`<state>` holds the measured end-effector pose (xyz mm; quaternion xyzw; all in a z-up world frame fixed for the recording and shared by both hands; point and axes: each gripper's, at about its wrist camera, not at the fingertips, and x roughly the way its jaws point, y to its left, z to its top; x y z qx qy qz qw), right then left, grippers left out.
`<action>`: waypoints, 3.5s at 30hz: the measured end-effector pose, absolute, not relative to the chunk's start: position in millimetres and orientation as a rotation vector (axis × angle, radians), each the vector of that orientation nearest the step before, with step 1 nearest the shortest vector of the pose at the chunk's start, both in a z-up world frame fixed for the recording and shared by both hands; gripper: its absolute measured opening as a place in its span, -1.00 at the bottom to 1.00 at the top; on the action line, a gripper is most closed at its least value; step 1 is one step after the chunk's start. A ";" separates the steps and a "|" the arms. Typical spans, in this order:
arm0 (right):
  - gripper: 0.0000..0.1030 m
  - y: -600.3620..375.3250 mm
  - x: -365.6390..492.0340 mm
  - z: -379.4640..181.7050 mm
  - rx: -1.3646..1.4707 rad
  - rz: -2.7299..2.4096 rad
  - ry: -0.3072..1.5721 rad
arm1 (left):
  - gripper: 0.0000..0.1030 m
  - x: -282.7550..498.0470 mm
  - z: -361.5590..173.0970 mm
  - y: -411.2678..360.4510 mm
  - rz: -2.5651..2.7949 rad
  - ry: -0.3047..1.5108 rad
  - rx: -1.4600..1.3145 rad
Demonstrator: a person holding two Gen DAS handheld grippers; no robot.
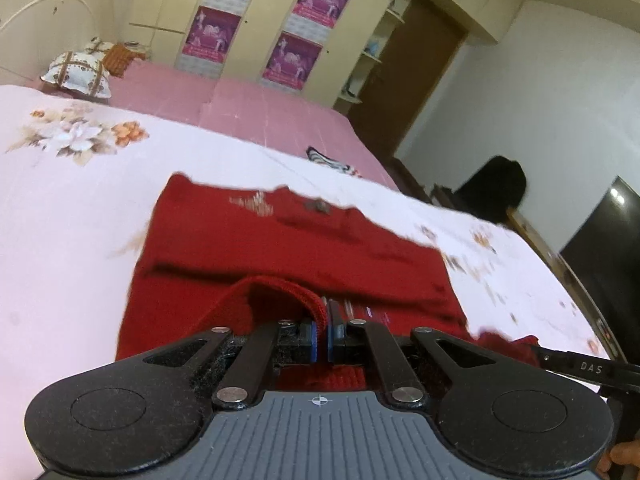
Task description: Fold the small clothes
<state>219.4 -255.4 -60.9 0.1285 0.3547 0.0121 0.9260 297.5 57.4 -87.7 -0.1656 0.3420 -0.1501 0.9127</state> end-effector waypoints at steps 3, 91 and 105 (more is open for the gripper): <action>-0.84 -262.8 262.2 -65.4 0.277 0.023 0.720 | -0.92 338.7 -96.4 50.2 -0.283 0.700 -0.342; -0.29 -247.2 403.0 -141.1 -0.020 -0.056 0.772 | 0.82 417.3 -157.4 4.1 -0.091 0.779 -0.003; -0.23 -191.7 327.7 -141.8 -0.058 0.090 0.815 | 0.82 350.5 -173.1 3.8 -0.125 0.809 0.050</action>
